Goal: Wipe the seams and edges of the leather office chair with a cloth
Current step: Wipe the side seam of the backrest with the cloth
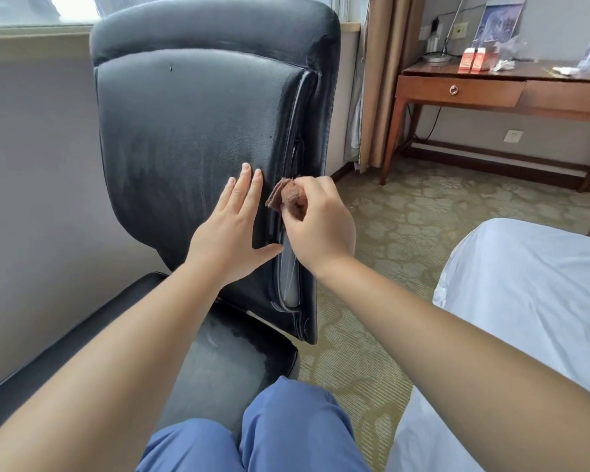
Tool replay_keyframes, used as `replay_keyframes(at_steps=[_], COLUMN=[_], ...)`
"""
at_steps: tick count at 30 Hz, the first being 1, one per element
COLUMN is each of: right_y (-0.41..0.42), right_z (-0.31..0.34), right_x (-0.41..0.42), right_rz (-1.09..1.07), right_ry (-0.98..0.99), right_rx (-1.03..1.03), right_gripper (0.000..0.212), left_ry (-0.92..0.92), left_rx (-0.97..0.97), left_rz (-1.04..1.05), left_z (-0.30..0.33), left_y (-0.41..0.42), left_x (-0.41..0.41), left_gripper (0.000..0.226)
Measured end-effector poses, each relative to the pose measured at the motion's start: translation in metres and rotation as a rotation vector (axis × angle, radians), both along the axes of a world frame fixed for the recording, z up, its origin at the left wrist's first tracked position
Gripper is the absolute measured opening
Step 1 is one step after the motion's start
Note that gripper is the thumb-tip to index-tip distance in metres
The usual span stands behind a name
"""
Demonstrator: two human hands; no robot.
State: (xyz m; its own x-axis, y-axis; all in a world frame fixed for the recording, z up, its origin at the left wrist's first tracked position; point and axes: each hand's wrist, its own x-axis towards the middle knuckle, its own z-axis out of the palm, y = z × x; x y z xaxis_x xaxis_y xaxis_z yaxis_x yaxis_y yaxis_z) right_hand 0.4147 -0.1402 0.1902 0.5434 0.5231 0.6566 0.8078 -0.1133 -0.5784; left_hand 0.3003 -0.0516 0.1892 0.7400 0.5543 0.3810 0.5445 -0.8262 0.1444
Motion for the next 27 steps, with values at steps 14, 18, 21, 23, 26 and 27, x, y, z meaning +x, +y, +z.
replay_keyframes(at_steps=[14,18,21,23,26,27], right_y=[-0.013,-0.017,-0.017,-0.014,-0.005,-0.002], right_z=[-0.085,-0.092,-0.084,-0.071,-0.048,-0.045], right_x=[-0.023,-0.019,-0.015,-0.011,-0.004,-0.002], right_rz=[0.061,0.079,0.072,0.024,-0.008,0.001], right_ry=[0.081,0.061,-0.017,-0.028,-0.032,-0.042], right_rx=[-0.055,-0.125,-0.055,0.027,0.078,0.087], right_gripper=[0.030,0.031,0.030,0.031,0.031,0.030], left_ry=[0.084,0.086,0.071,0.056,0.049,0.047], left_rx=[0.022,0.018,0.013,0.017,0.024,0.027], left_rz=[-0.007,-0.003,-0.009,-0.021,-0.032,-0.034], left_z=[-0.001,-0.002,-0.003,-0.003,-0.004,-0.005], left_y=[0.004,0.003,0.003,0.004,0.006,0.006], left_x=[-0.006,-0.006,-0.007,-0.007,-0.008,-0.008], left_gripper=[0.126,0.128,0.128,0.129,0.129,0.128])
